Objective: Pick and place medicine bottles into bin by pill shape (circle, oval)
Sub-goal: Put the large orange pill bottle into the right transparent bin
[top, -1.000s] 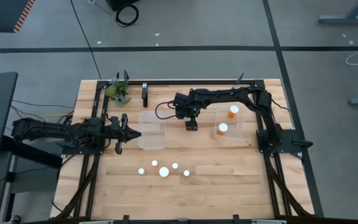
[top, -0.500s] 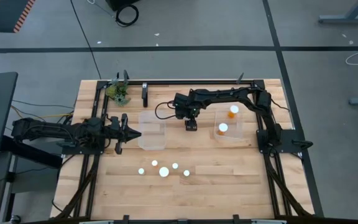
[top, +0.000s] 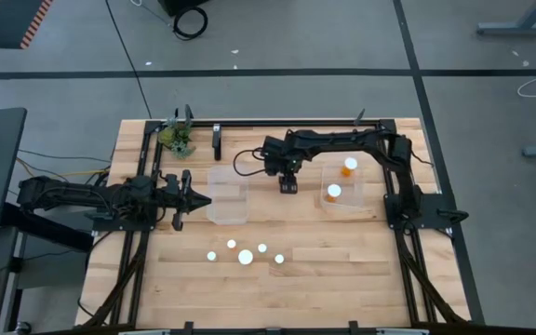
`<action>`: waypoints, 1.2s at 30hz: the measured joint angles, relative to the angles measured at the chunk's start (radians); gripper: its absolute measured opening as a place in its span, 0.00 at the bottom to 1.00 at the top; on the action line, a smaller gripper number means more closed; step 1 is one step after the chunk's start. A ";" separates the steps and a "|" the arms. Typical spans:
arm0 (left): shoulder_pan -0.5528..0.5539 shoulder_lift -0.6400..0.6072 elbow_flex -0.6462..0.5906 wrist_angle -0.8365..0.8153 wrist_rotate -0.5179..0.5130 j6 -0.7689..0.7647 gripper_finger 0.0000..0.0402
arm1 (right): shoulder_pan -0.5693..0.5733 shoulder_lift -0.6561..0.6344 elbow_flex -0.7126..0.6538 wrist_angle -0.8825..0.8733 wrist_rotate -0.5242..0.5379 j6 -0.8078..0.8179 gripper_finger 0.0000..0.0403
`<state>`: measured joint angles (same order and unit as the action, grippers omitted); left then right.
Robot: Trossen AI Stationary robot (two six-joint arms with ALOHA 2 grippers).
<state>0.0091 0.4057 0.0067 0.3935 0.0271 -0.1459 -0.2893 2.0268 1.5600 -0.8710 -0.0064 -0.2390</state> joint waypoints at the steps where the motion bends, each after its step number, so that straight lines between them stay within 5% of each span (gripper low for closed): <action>1: 0.000 0.000 0.000 0.000 0.000 0.000 0.09 | 0.000 -0.006 0.000 -0.003 0.004 0.001 0.53; 36: 0.000 0.000 0.000 -0.002 0.000 0.000 0.08 | -0.003 -0.340 -0.039 -0.352 0.065 0.168 0.53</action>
<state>0.0093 0.4056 0.0067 0.3916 0.0273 -0.1459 -0.2922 1.6873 1.5215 -1.2230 0.0583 -0.0712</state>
